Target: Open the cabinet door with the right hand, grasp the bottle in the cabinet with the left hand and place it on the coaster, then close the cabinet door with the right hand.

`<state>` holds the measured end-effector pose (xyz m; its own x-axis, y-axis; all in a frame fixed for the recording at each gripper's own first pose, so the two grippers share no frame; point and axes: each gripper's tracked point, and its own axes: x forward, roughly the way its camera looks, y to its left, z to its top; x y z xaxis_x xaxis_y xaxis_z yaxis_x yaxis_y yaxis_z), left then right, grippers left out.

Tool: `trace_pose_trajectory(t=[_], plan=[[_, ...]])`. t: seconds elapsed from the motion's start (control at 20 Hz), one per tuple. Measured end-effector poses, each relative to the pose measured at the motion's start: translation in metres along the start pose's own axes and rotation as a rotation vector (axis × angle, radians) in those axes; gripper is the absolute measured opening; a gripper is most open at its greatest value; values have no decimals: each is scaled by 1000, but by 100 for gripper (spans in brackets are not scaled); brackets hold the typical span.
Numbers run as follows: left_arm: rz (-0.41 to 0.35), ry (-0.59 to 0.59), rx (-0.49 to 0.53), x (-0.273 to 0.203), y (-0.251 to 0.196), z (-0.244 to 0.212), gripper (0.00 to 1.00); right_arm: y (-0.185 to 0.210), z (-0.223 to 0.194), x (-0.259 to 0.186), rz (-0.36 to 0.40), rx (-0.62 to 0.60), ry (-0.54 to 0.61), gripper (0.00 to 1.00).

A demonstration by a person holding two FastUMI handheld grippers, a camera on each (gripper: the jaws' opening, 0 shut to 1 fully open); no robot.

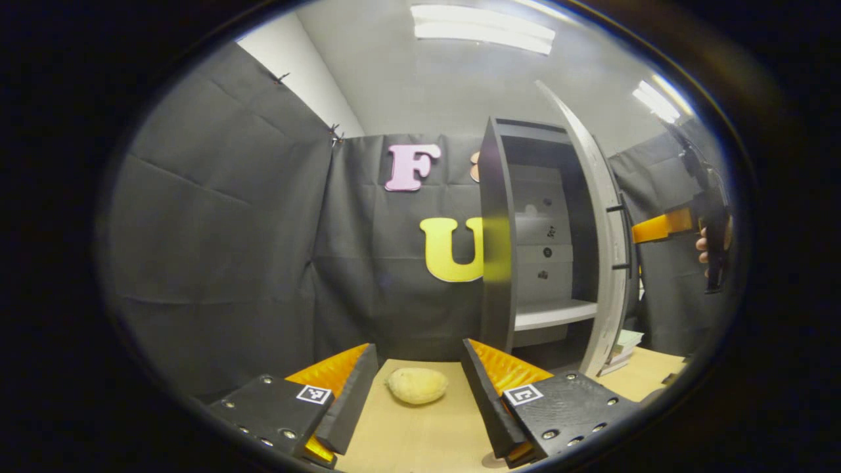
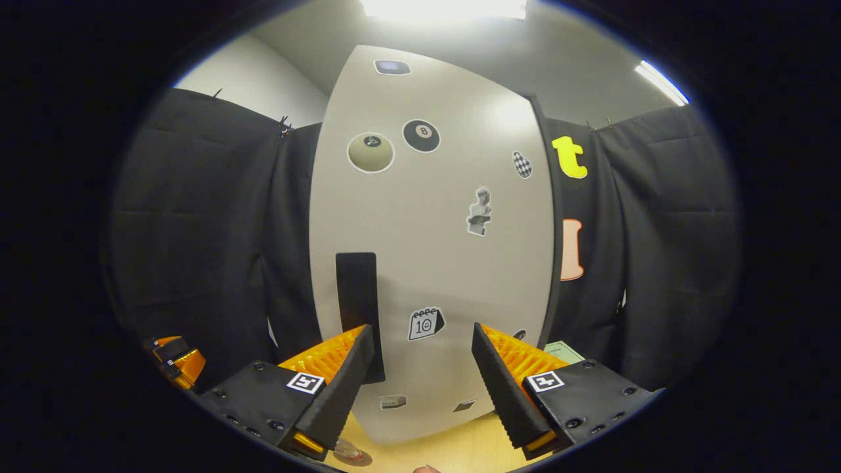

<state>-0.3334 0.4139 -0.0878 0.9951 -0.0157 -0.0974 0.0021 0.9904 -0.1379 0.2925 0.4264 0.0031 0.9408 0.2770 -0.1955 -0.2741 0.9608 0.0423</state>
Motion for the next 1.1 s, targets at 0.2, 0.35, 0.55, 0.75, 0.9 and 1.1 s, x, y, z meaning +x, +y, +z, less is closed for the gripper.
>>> trace_pose_trajectory(t=[0.2,0.35,0.55,0.75,0.9,1.1], plan=[[40,8,5,-4,16,-2,77,23,-3,22,41,16,7,96],[45,12,6,-7,15,0,77,26,-1,28,52,29,1,92],[45,8,17,-13,-2,4,77,27,-4,29,79,76,4,91],[51,-3,32,-17,-40,20,77,23,6,17,142,73,-26,92],[45,-27,55,-20,-81,37,78,-9,14,-16,139,27,-75,95],[8,-44,75,-21,-149,60,77,-59,14,-63,125,12,-103,96]])
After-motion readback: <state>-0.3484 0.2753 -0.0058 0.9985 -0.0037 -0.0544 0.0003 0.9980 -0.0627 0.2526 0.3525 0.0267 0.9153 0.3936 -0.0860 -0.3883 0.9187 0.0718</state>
